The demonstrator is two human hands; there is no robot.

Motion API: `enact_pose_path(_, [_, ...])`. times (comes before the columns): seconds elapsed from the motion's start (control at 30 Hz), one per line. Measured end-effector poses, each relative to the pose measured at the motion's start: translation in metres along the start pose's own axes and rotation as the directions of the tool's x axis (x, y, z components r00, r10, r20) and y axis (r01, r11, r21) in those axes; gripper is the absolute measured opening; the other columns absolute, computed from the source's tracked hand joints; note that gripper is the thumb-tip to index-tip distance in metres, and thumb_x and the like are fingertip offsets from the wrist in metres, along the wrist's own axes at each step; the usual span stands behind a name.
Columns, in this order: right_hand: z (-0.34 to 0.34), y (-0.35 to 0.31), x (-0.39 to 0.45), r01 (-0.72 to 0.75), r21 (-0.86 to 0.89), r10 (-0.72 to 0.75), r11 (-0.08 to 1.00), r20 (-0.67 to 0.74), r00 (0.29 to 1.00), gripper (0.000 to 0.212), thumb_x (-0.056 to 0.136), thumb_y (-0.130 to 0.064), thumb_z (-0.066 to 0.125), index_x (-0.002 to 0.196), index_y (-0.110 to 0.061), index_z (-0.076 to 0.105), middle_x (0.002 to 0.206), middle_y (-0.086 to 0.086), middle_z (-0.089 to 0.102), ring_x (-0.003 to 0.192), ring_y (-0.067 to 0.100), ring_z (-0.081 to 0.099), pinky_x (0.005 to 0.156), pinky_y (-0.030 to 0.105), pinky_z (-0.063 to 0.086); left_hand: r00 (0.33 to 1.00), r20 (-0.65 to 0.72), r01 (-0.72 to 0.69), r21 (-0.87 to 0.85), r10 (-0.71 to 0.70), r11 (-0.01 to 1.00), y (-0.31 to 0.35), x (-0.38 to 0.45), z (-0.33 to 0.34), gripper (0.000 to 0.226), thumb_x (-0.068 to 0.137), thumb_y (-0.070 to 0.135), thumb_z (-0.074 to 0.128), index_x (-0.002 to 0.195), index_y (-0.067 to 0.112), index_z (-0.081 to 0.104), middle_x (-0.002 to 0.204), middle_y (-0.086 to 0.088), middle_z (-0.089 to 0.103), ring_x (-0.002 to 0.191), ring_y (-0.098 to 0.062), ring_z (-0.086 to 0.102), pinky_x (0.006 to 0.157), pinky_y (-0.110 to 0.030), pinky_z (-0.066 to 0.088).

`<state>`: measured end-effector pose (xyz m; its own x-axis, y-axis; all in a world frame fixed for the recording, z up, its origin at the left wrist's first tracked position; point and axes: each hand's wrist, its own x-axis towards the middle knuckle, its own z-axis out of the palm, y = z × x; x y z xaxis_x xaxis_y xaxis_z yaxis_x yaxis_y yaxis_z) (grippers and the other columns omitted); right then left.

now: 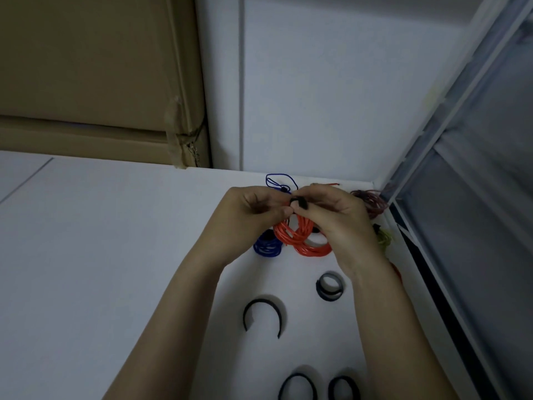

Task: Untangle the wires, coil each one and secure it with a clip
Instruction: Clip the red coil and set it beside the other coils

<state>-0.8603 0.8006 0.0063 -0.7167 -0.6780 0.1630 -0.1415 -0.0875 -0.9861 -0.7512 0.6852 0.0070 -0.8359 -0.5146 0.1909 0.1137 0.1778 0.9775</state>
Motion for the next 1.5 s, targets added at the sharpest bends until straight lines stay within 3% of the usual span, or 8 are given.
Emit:
enact_pose_path(0.2, [0.002,0.000,0.002,-0.041,0.039,0.043,0.998,-0.058,0.997,0.025,0.080,0.002,0.071,0.076,-0.023,0.074,0.080,-0.003,0.074,0.083,0.015,0.070,0.078,0.030,0.054,0.995,-0.057,-0.070,0.212,0.084,0.975,-0.001,0.001,0.005,0.021,0.087,0.000,0.065,0.101,0.015,0.069,0.086,0.004,0.072,0.073,-0.005,0.066,0.066,-0.019,0.053])
enact_pose_path(0.43, [0.004,0.000,0.000,-0.018,0.003,0.018,1.000,-0.089,0.996,0.012,0.083,-0.009,0.071,0.089,-0.019,0.074,0.089,0.000,0.074,0.090,0.016,0.070,0.087,0.038,0.055,0.952,-0.082,-0.224,0.471,0.296,0.853,-0.002,-0.001,0.010,0.016,0.088,0.011,0.067,0.102,0.017,0.061,0.087,0.026,0.061,0.083,0.009,0.061,0.071,-0.011,0.050])
enact_pose_path(0.6, [0.005,0.001,0.003,-0.139,0.210,0.155,0.968,-0.060,0.986,0.011,0.084,-0.009,0.068,0.078,-0.017,0.074,0.083,0.008,0.070,0.088,0.026,0.066,0.088,0.045,0.049,0.892,-0.013,-0.381,0.520,0.453,0.765,-0.007,0.000,0.013,0.018,0.088,0.011,0.062,0.105,0.015,0.065,0.092,0.009,0.069,0.082,-0.004,0.062,0.075,-0.030,0.053])
enact_pose_path(0.77, [0.001,-0.002,0.003,-0.240,0.309,0.253,0.921,-0.003,0.968,0.009,0.086,-0.008,0.065,0.081,-0.013,0.071,0.079,0.008,0.067,0.080,0.021,0.063,0.076,0.037,0.047,0.843,0.019,-0.451,0.571,0.538,0.686,-0.014,0.000,0.011,0.022,0.088,0.011,0.064,0.110,0.014,0.069,0.095,0.000,0.072,0.082,-0.012,0.065,0.075,-0.033,0.054])
enact_pose_path(1.03, [-0.002,-0.007,0.003,-0.265,0.322,0.273,0.909,0.020,0.962,0.009,0.089,-0.009,0.061,0.088,-0.007,0.069,0.081,0.009,0.069,0.076,0.018,0.066,0.074,0.029,0.054,0.789,0.105,-0.501,0.679,0.605,0.536,-0.020,0.004,0.007,0.031,0.088,0.015,0.054,0.112,0.005,0.070,0.107,-0.007,0.072,0.098,-0.010,0.060,0.089,-0.014,0.044])
enact_pose_path(1.17, [-0.002,-0.009,0.003,-0.142,0.148,0.155,0.979,-0.079,0.985,0.012,0.091,-0.009,0.061,0.083,-0.010,0.070,0.077,0.006,0.071,0.076,0.020,0.068,0.074,0.032,0.058,0.792,0.115,-0.505,0.675,0.600,0.537,-0.017,0.005,0.007,0.028,0.088,0.015,0.056,0.109,0.004,0.071,0.103,-0.007,0.073,0.093,-0.011,0.060,0.084,-0.020,0.048])
enact_pose_path(1.3, [0.002,-0.008,0.001,0.005,-0.099,-0.025,0.995,-0.206,0.978,0.019,0.092,-0.013,0.060,0.076,-0.020,0.066,0.075,-0.001,0.069,0.074,0.016,0.068,0.071,0.034,0.057,0.871,0.093,-0.419,0.654,0.482,0.630,-0.011,0.004,0.011,0.023,0.088,0.003,0.052,0.107,0.007,0.065,0.099,-0.003,0.064,0.087,0.000,0.051,0.080,-0.012,0.042])
enact_pose_path(1.5, [0.007,-0.006,-0.002,0.152,-0.348,-0.228,0.925,-0.188,0.955,0.026,0.091,-0.018,0.062,0.073,-0.035,0.057,0.069,-0.022,0.063,0.071,-0.002,0.061,0.066,0.015,0.048,0.927,0.067,-0.318,0.664,0.370,0.676,-0.001,0.002,0.015,0.024,0.089,0.012,0.047,0.102,0.011,0.066,0.094,0.007,0.053,0.081,0.003,0.045,0.076,-0.009,0.039])
